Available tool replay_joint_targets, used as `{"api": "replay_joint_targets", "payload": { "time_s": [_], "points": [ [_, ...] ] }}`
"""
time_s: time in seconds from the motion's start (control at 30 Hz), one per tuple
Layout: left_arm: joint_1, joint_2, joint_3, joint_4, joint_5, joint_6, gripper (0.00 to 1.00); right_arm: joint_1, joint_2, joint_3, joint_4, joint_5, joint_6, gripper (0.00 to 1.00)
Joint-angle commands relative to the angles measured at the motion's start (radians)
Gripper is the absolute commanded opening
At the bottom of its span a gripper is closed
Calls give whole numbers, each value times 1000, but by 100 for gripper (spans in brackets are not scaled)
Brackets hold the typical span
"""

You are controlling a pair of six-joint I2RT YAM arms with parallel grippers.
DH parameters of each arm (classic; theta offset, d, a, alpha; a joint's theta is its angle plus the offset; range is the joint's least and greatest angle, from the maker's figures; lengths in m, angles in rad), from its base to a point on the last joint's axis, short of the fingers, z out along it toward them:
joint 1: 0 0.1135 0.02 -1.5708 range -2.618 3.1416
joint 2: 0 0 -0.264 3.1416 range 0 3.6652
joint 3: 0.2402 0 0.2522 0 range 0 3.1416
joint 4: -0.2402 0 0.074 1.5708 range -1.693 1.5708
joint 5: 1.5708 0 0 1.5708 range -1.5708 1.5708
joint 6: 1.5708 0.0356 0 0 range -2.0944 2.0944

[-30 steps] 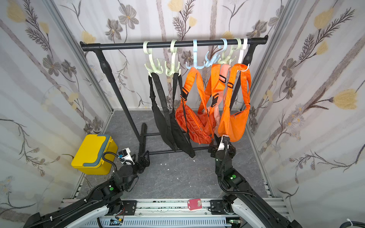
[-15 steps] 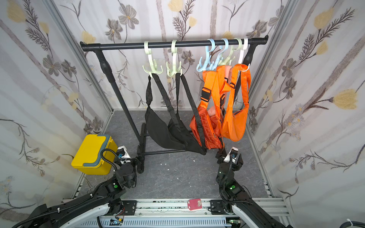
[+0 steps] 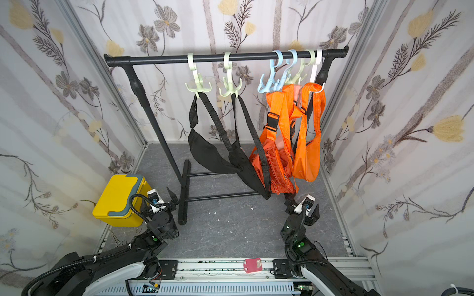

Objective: Hang the bag on a hook
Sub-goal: Adjust the bag at the hook.

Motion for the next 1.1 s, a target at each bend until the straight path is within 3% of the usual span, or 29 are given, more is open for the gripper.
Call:
{"api": "replay_joint_targets", "payload": {
  "time_s": [0.0, 0.17, 0.5, 0.67, 0.83, 0.9, 1.07],
  "points": [
    [35, -8, -44, 58, -25, -60, 100, -11, -4, -116, 154, 77, -38, 100],
    [72, -84, -78, -55, 3, -171, 100, -77, -25, -160, 236, 17, -9, 100],
    [113, -355, -164, -135, -2, -214, 100, -138, 33, -162, 294, -89, 16, 100],
    [136, -501, -193, -217, 36, -228, 100, -147, 150, -134, 356, -247, -23, 100],
    [146, -549, -208, -228, 61, -222, 100, -138, 297, -57, 359, -466, -110, 100],
    [147, -546, -207, -227, 66, -222, 100, -95, 310, -18, 273, -569, -159, 100],
    [150, -525, -203, -217, 73, -224, 100, 137, 192, -58, 213, -511, -329, 100]
  ]
}}
